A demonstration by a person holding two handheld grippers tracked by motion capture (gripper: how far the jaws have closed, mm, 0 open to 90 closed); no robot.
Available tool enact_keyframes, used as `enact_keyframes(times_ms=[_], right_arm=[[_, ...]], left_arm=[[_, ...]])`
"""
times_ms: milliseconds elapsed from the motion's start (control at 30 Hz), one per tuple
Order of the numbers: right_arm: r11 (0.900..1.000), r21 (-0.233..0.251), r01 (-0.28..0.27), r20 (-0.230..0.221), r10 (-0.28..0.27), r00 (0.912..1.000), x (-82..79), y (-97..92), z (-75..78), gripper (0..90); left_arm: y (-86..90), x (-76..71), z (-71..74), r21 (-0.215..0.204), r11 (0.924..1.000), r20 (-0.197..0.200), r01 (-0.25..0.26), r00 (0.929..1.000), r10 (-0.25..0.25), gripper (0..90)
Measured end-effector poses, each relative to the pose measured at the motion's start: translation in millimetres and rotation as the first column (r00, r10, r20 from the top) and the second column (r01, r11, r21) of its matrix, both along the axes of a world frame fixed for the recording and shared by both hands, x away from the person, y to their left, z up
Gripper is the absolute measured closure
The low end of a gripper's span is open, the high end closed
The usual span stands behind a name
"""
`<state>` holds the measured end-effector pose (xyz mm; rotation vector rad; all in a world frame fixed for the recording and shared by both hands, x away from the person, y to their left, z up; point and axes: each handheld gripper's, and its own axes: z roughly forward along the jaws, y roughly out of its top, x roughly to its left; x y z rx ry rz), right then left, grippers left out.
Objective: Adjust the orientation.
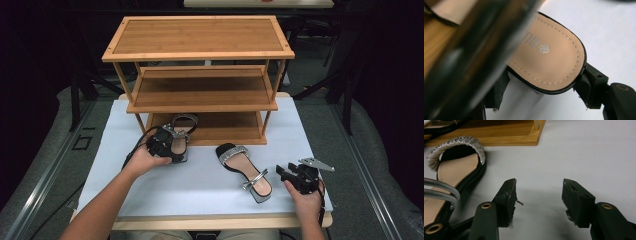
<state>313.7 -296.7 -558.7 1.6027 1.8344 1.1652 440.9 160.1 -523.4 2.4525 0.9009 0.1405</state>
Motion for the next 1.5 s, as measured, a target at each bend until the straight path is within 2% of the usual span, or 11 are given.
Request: enact_keyframes(times_ms=[100,300,333,500,800,933,1000,1167,1333,1400,1500], right_arm=[[1.0,0.006,0.001,0.006,-0.001,1.0,0.2,0.0,-0.3,44.6],[1.0,0.003,-0.003,0.003,0.003,1.0,0.3,2.4,0.2,44.6],[1.0,0.003,-0.003,0.002,0.003,1.0,0.4,2.7,0.2,44.6],[1.0,0.007,-0.004,0.01,0.004,0.9999,1.3,3.4,-0.9,44.6],[1.0,0.001,-0.005,0.0,0.005,1.0,1.1,1.6,-0.2,44.7],[1.0,0.001,-0.01,-0.004,0.01,0.9999,1.1,1.4,0.1,44.6],[1.0,0.002,-0.009,-0.004,0.009,0.9999,1.2,1.5,0.0,44.6],[0.9999,0.006,-0.008,0.002,0.008,1.0,1.5,1.6,-0.5,44.6],[1.0,0.004,-0.008,0.0,0.008,1.0,1.2,1.6,-0.4,44.5],[1.0,0.005,-0.006,0.01,0.006,0.9999,1.5,2.1,-1.0,44.4],[0.9999,-0.005,-0.015,-0.008,0.015,0.9999,0.3,2.9,0.9,44.1]], left_arm=[[3.0,-3.0,0.0,0.021,0.9996,0.009,-0.019,0.9998,0.018,33.1],[9.1,-1.7,5.1,-0.034,0.999,0.021,-0.031,0.9993,0.032,34.2],[9.7,-0.4,6.8,-0.026,0.9993,0.023,-0.026,0.9994,0.026,34.2],[5.9,6.6,5.7,-0.07,0.9955,0.032,-0.065,0.9972,0.067,34.5],[-0.2,22.4,8.6,-0.055,0.9956,0.042,-0.076,0.996,0.079,34.6],[-3.4,26.9,6.5,-0.078,0.9914,0.039,-0.105,0.9934,0.108,34.6],[-4.4,28.7,5.3,-0.07,0.9914,0.042,-0.11,0.9926,0.114,34.6],[-1.5,30.3,5.1,-0.076,0.9917,0.028,-0.104,0.9939,0.107,34.5],[-0.7,24.0,5.8,-0.091,0.9865,0.035,-0.136,0.9896,0.14,34.5],[2.2,17.9,6.7,-0.14,0.976,0.012,-0.167,0.9853,0.17,33.8],[10.8,5.3,9.5,-0.169,0.9693,0.007,-0.179,0.9832,0.182,33.6]])
